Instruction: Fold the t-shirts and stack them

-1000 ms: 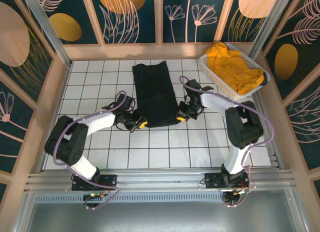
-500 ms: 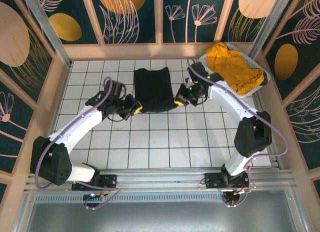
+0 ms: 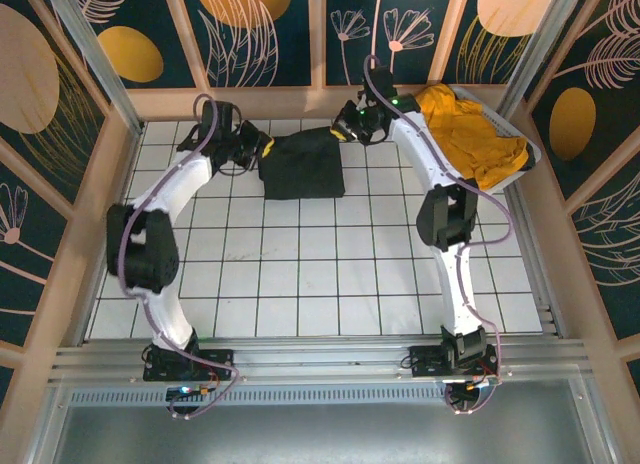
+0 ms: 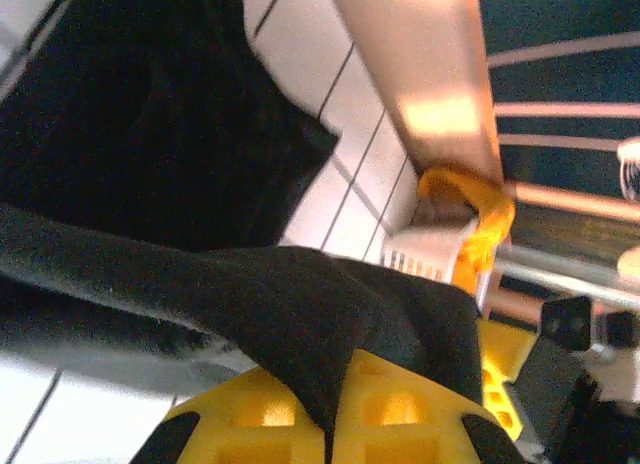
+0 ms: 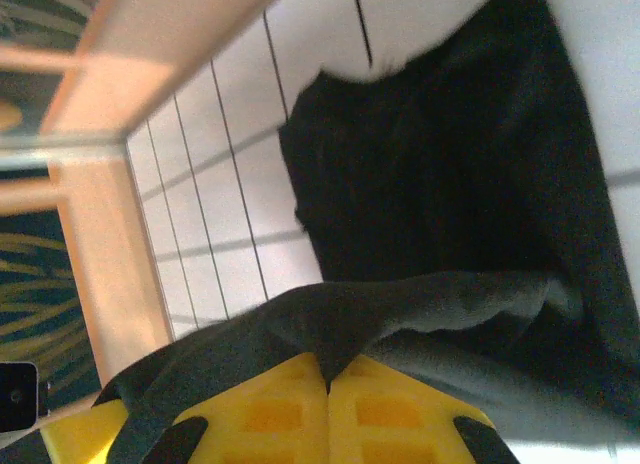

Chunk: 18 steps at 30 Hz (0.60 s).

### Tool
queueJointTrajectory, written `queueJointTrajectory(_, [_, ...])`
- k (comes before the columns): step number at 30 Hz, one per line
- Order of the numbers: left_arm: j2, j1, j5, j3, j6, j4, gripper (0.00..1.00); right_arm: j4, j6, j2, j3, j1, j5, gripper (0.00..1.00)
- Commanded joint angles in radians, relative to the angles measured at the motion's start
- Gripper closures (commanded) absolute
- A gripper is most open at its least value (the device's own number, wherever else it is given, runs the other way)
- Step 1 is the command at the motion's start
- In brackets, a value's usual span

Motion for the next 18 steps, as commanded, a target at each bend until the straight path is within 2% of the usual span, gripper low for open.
queueJointTrajectory(1, [0.184, 0.040, 0.022, 0.141, 0.054, 0.052, 0.76, 0.135, 0.022, 0.116, 0.054, -0.039, -0.059, 0.83])
queueJointTrajectory(2, [0.242, 0.049, 0.028, 0.194, 0.070, 0.053, 0.63, 0.181, 0.013, 0.136, 0.049, -0.045, -0.089, 0.71])
queueJointTrajectory(3, [0.285, 0.056, 0.038, 0.232, 0.079, 0.068, 0.56, 0.213, -0.013, 0.153, 0.052, -0.052, -0.106, 0.60])
queueJointTrajectory(6, [0.305, 0.060, 0.022, 0.281, 0.099, 0.088, 0.42, 0.221, -0.091, 0.141, 0.043, -0.058, -0.086, 0.49])
queueJointTrajectory(8, [0.255, 0.059, 0.003, 0.238, 0.105, 0.091, 0.42, 0.223, -0.112, 0.100, -0.017, -0.066, -0.080, 0.48])
queueJointTrajectory(10, [0.168, 0.056, -0.016, 0.124, 0.083, 0.109, 0.43, 0.249, -0.126, 0.033, -0.123, -0.068, -0.069, 0.48])
queueJointTrajectory(15, [-0.127, 0.008, -0.059, -0.263, -0.008, 0.202, 0.44, 0.402, -0.139, -0.245, -0.507, -0.060, 0.003, 0.46])
queueJointTrajectory(18, [-0.282, -0.050, -0.079, -0.426, -0.081, 0.211, 0.44, 0.491, -0.120, -0.437, -0.756, -0.057, 0.042, 0.46])
